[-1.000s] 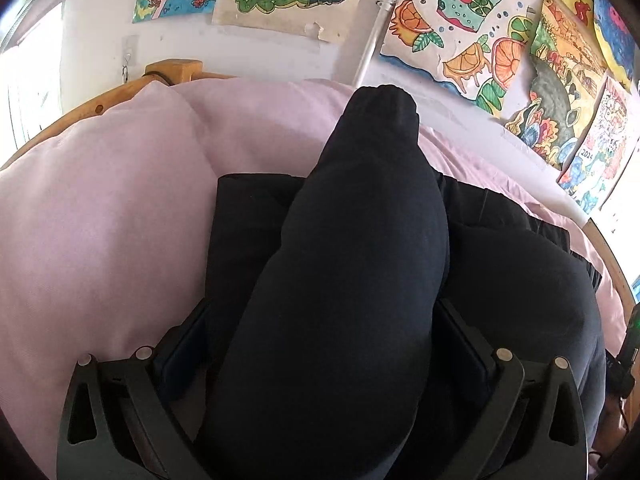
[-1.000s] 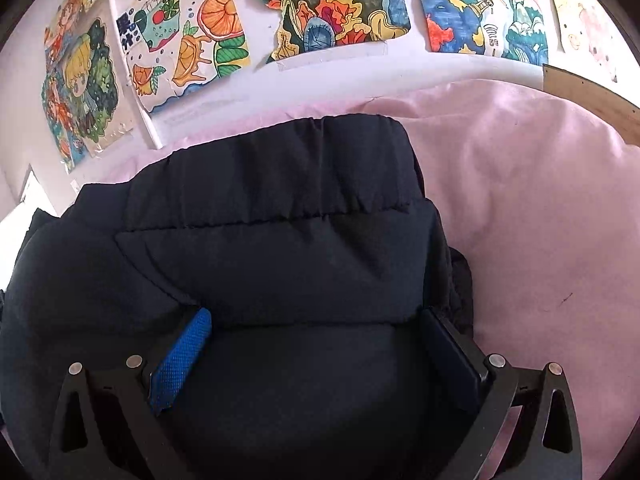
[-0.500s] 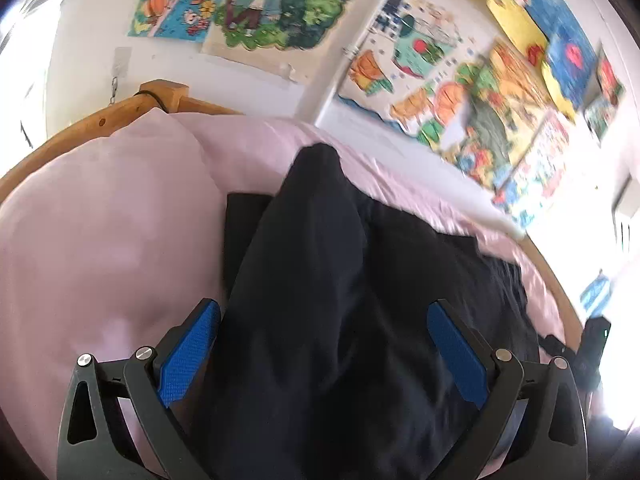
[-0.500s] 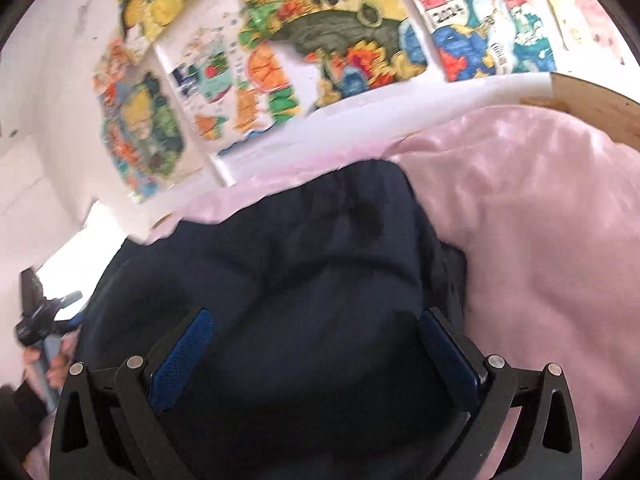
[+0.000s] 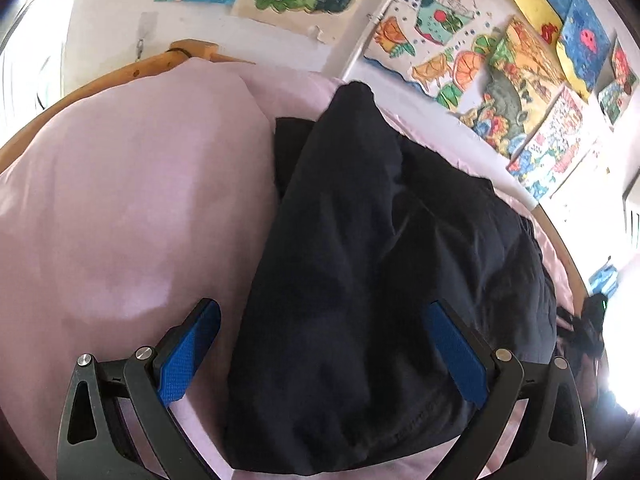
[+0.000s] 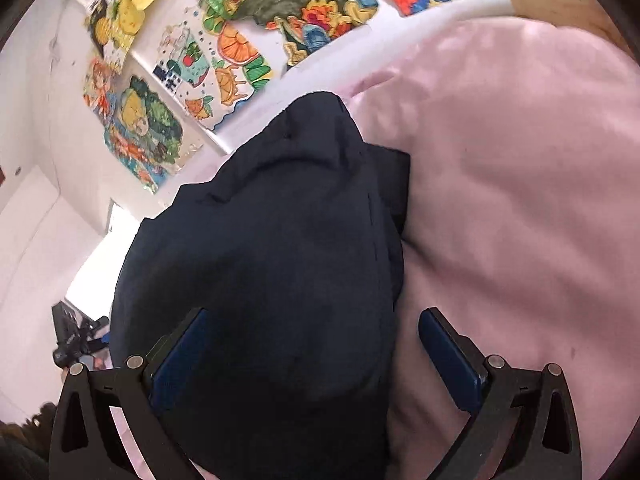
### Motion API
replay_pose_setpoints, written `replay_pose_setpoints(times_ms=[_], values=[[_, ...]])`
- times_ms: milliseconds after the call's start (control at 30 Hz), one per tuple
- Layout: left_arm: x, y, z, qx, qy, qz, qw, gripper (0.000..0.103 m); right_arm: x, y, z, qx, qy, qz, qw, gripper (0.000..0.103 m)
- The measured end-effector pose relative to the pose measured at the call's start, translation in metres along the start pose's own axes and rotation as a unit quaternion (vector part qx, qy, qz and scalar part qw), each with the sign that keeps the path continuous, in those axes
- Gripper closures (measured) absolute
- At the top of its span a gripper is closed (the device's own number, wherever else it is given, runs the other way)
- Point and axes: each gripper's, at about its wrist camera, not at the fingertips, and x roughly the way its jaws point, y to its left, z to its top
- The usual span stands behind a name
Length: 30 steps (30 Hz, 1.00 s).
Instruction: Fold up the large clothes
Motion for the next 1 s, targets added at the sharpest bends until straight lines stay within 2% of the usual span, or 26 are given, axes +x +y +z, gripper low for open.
replay_pose_setpoints(times_ms=[100,300,433,567,633,767,867,933,1000], values=[[0.002,-0.001,-0.003,0.007,0.008,-0.001,0.9999,0.001,0.021,-0.012,0.025,-0.003,0.033,0.008,0.999,0.0],[0.007,-0.004,-0.009,0.018,0.021,0.011,0.9996,0.001,0.055,-0.047,0.061,0.048,0.053,0.048,0.996,0.0],[0.009,-0.005,-0.011,0.021,0.025,0.015,0.9993,0.001,0.07,-0.055,0.065,0.057,0.067,0.067,0.994,0.0],[0.01,-0.008,-0.012,0.026,0.029,0.018,0.9991,0.001,0.078,-0.042,0.068,0.04,0.069,0.094,0.992,0.0],[0.011,-0.008,-0.011,0.026,0.03,0.019,0.999,0.001,0.081,-0.035,0.068,0.031,0.07,0.092,0.993,0.0],[0.011,-0.009,-0.012,0.023,0.03,0.014,0.9992,0.001,0.082,-0.041,0.066,0.052,0.061,0.094,0.992,0.0],[0.01,-0.007,-0.011,0.022,0.031,0.006,0.9993,0.001,0.08,-0.039,0.065,0.056,0.058,0.084,0.993,0.012],[0.009,-0.006,-0.01,0.021,0.031,-0.004,0.9993,0.001,0.075,-0.033,0.063,0.052,0.052,0.08,0.994,0.038],[0.007,-0.005,-0.009,0.021,0.032,-0.018,0.9991,0.001,0.07,-0.025,0.061,0.042,0.046,0.074,0.995,0.054]])
